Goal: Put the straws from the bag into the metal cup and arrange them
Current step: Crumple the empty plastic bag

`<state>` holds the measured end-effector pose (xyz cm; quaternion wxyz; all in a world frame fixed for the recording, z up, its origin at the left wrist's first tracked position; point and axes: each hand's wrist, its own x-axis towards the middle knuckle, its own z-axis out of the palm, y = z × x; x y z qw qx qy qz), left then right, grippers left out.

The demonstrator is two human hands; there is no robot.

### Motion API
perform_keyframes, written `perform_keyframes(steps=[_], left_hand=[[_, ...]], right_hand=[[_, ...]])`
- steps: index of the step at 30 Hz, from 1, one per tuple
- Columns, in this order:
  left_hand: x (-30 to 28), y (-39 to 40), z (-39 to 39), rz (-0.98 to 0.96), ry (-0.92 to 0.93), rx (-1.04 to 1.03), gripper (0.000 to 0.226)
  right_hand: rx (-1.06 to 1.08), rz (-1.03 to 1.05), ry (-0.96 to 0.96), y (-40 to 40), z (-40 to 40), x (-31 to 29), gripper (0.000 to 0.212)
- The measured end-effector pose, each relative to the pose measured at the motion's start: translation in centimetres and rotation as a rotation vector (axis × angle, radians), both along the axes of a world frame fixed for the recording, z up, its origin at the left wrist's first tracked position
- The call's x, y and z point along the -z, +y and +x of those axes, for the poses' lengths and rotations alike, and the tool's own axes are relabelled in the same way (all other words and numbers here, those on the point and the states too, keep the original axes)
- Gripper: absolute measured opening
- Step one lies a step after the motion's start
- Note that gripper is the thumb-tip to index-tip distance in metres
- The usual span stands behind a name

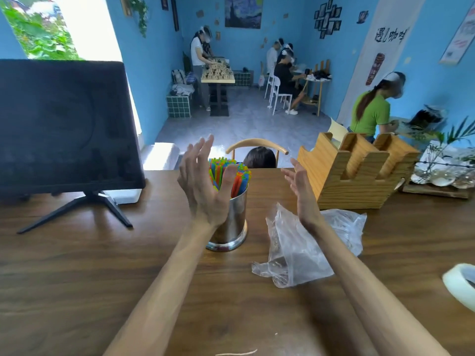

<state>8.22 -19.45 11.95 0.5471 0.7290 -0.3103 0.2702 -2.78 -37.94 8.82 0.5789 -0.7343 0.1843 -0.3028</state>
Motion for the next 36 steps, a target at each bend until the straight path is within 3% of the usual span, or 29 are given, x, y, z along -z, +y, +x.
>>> perform_keyframes(steps=[3, 6, 10, 13, 16, 21, 23, 27, 32, 36], left_hand=[[-1.5, -2.9, -3.0, 0.05, -0.208, 0.103, 0.06], [0.2, -6.4, -5.9, 0.199, -0.297, 0.296, 0.049], [6.4, -10.7, -7.9, 0.404, -0.13, 0.366, 0.039], [9.9, -12.8, -8.3, 0.744, 0.045, 0.325, 0.046], [13.1, -13.3, -8.3, 1.002, 0.105, 0.368, 0.057], [15.9, -12.9, -8.7, 1.161, 0.076, 0.31, 0.078], [16.1, -13.0, -8.8, 1.11, 0.049, 0.295, 0.08], [16.8, -13.2, -8.3, 0.775, -0.007, 0.354, 0.021], [15.2, -12.7, -9.1, 0.589, 0.326, 0.4, 0.028], [13.4, -12.7, -10.1, 0.292, 0.68, 0.523, 0.025]], right_hand=[[0.056, -0.164, 0.112, -1.7, -2.6, 0.1, 0.091], [0.126, -0.308, 0.212, -3.4, -5.2, 1.1, 0.068], [0.183, -0.48, 0.398, -5.7, -7.8, 4.1, 0.059], [0.225, -0.553, 0.543, -7.1, -8.9, 6.7, 0.052], [0.202, -0.567, 0.696, -7.1, -9.9, 8.9, 0.051], [0.215, -0.589, 0.825, -5.6, -10.9, 11.3, 0.061], [0.27, -0.633, 0.794, -5.4, -11.0, 11.7, 0.056], [0.343, -0.563, 0.658, -5.2, -11.2, 11.4, 0.035], [0.507, -0.188, 0.509, -3.9, -11.3, 10.4, 0.015], [0.481, 0.186, 0.237, -2.1, -10.6, 9.5, 0.032]])
